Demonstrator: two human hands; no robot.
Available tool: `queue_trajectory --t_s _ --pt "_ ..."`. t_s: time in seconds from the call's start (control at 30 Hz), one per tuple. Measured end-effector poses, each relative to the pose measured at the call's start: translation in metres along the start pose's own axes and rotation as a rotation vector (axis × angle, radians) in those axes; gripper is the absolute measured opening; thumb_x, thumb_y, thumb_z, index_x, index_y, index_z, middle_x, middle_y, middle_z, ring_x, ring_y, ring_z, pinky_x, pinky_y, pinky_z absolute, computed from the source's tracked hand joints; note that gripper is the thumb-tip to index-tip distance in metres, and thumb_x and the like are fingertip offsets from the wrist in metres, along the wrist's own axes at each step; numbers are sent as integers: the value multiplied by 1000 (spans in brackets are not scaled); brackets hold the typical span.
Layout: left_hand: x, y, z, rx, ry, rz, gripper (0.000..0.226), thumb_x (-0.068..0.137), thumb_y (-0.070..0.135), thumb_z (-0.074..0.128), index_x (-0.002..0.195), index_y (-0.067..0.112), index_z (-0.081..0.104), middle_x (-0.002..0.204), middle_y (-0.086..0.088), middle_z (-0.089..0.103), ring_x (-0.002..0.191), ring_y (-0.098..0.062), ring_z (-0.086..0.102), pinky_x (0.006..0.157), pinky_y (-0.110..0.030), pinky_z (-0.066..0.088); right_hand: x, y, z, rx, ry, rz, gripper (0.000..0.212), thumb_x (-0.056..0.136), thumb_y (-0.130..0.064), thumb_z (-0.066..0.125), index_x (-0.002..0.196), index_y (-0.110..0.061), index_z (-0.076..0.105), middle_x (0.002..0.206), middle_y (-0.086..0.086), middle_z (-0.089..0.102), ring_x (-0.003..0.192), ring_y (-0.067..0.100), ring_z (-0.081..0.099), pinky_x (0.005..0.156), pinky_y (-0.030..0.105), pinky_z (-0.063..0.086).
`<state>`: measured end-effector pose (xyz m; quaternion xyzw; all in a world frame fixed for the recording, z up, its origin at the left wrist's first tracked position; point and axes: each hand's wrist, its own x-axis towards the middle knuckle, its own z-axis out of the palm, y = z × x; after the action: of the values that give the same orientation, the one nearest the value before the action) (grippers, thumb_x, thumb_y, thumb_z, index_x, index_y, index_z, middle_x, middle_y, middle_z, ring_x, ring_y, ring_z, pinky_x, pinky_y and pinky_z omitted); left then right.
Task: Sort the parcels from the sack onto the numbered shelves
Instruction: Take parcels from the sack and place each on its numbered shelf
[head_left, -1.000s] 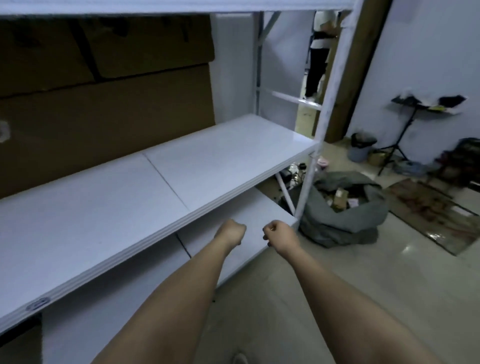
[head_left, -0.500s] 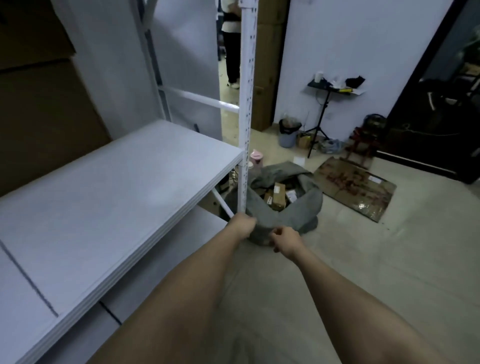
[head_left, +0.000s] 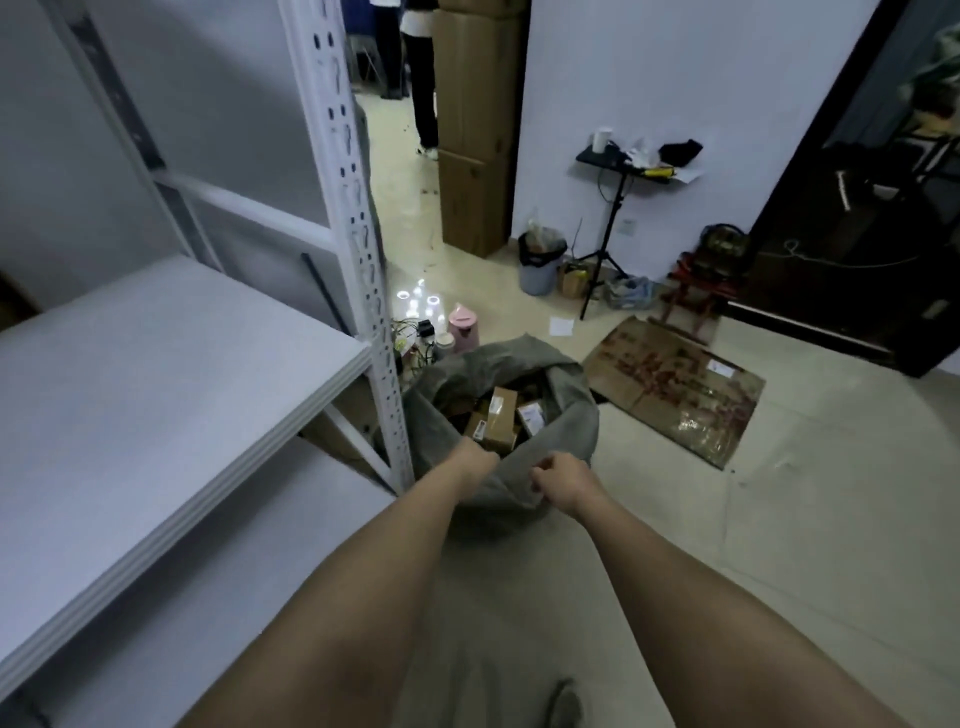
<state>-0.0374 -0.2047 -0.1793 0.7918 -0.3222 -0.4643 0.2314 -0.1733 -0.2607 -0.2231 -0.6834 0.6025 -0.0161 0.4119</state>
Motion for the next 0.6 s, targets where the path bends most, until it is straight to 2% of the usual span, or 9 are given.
queue_trajectory --t_s 0.07,0.13,0.2,0.27,0.43,0.47,0.53,0.6 --pt "17 22 16 -32 -25 -43 36 98 21 49 129 2 49 119 -16 55 107 -29 55 93 -37 44 31 8 -28 -34 -38 -15 19 97 -27 47 102 -15 62 93 6 65 82 21 62 74 34 53" --pt "33 41 31 -67 -68 -60 40 98 24 50 132 5 45 125 -14 52 114 -29 52 99 -36 42 59 14 -52 -5 -71 -20 19 97 -27 48 106 -16 60 95 6 64 84 22 63 79 39 56" --pt "47 62 42 -79 -90 -68 46 97 29 50 137 7 41 128 -14 52 115 -30 52 99 -35 43 86 18 -71 -3 -83 -12 16 97 -26 48 102 -16 60 94 7 64 85 23 63 81 40 56" --pt "63 79 48 -55 -94 -77 46 97 30 49 137 9 41 127 -15 54 111 -28 54 89 -33 44 107 19 -83 -19 -89 -4 12 97 -25 48 97 -18 58 92 6 63 84 23 63 79 37 55" --pt "119 110 47 -15 -41 -86 37 99 24 46 131 6 43 112 -11 52 81 -16 45 74 -27 33 169 18 -98 -24 -181 -16 12 97 -26 48 96 -20 58 98 7 63 92 25 62 88 43 53" --pt "134 115 46 -23 -31 -102 38 99 27 46 131 6 43 114 -12 53 82 -17 47 74 -27 33 183 16 -101 -29 -194 -11 11 97 -27 48 95 -20 57 100 7 63 94 25 61 89 43 53" --pt "163 123 43 -30 -4 -138 46 99 33 46 135 5 38 124 -16 52 99 -23 55 75 -27 34 213 11 -107 -42 -217 6 12 98 -28 48 98 -20 57 101 6 63 95 24 61 89 42 52" --pt "191 129 39 -35 25 -173 53 98 33 48 139 4 32 131 -16 48 108 -28 52 76 -27 36 241 7 -112 -50 -235 23 17 98 -29 48 103 -18 60 101 6 64 93 24 62 90 42 53"
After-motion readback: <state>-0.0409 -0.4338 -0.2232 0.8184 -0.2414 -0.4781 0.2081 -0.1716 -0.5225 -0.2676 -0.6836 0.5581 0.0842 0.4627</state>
